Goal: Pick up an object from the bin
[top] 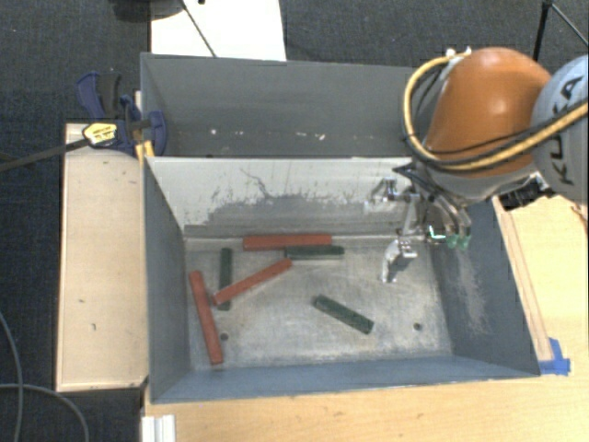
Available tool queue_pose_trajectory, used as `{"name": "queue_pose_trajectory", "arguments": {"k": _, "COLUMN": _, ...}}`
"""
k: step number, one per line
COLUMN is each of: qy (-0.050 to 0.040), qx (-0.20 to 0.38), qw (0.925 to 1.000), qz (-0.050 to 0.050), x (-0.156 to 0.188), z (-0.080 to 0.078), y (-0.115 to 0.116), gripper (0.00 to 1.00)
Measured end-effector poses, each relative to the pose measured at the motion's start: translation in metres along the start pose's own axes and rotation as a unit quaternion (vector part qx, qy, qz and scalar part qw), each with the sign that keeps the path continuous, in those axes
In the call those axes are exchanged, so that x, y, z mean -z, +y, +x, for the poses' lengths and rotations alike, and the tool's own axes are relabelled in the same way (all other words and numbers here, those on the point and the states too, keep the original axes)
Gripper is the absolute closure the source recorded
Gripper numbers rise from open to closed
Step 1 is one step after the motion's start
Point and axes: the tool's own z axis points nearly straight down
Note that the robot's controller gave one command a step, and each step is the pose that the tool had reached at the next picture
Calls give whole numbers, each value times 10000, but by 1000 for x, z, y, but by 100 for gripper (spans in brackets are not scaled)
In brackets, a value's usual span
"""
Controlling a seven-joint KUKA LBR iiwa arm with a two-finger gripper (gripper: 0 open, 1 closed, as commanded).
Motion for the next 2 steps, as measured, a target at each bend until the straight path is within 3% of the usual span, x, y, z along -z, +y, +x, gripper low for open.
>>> {"name": "queue_pose_trajectory", "arguments": {"k": 1, "qy": -40, "qx": -1, "qw": 10000, "qz": 0, "x": 4, "z": -1, "y": 0, "gripper": 0}}
{"name": "queue_pose_trajectory", "arguments": {"k": 2, "qy": -69, "qx": 152, "qw": 9999, "qz": 3, "x": -45, "z": 14, "y": -4, "gripper": 0}}
